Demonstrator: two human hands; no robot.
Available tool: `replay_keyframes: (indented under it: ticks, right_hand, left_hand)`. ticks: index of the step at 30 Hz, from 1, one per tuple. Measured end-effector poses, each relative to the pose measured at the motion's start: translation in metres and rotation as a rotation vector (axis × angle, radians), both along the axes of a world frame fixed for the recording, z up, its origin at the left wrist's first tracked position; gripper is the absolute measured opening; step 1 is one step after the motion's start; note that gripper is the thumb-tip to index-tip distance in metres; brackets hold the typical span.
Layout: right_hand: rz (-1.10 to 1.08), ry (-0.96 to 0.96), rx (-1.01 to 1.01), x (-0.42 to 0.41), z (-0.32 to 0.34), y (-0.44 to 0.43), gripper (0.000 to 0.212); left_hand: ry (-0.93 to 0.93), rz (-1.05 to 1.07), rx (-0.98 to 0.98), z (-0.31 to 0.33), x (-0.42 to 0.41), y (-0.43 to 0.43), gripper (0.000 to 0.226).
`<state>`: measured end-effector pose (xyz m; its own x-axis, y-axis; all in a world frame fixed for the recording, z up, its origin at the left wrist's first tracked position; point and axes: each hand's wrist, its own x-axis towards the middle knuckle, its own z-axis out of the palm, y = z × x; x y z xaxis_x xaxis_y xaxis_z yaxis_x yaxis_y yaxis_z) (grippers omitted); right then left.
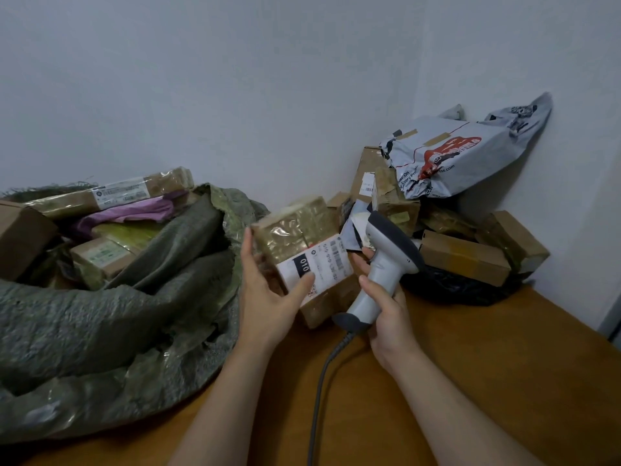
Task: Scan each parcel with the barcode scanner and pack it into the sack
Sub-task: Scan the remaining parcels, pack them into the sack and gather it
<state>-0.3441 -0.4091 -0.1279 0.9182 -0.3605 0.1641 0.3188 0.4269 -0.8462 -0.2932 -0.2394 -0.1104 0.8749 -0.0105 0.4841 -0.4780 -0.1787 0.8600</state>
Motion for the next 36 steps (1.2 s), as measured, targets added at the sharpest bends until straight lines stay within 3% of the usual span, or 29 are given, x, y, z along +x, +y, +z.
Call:
replay_keyframes:
  ticks: [3,8,14,18,24,29,36]
  right_hand:
    - [-0.001,0.008,-0.013,0.000,0.000,0.000,0.057]
    - [-0.057,0.053,-0.013,0.003,-0.004,-0.002,0.055]
    - [-0.105,0.074,-0.083,0.002,-0.004,-0.003,0.056]
    - [-0.118,0.049,-0.150,0.004,-0.003,-0.008,0.043]
    - [0.050,-0.039,-0.262,-0.003,0.005,-0.016,0.021]
    - [0.175,-0.091,-0.232,-0.002,0.005,-0.020,0.063]
    - [0.227,-0.136,-0.212,-0.002,0.005,-0.023,0.058]
  left_hand:
    - [-0.082,0.087,-0.072,0.011,-0.003,0.004,0.102]
    - [-0.189,0.174,-0.023,0.013,0.002,0.009,0.064]
    - [-0.152,0.285,0.041,0.007,0.005,0.011,0.063]
    - [-0.023,0.348,0.165,-0.002,0.008,0.009,0.064]
    - [0.036,0.395,0.211,-0.011,0.013,0.011,0.062]
    - [0.017,0.376,0.229,-0.014,0.014,0.011,0.058]
    - [0.024,0.372,0.225,-0.016,0.017,0.011,0.059]
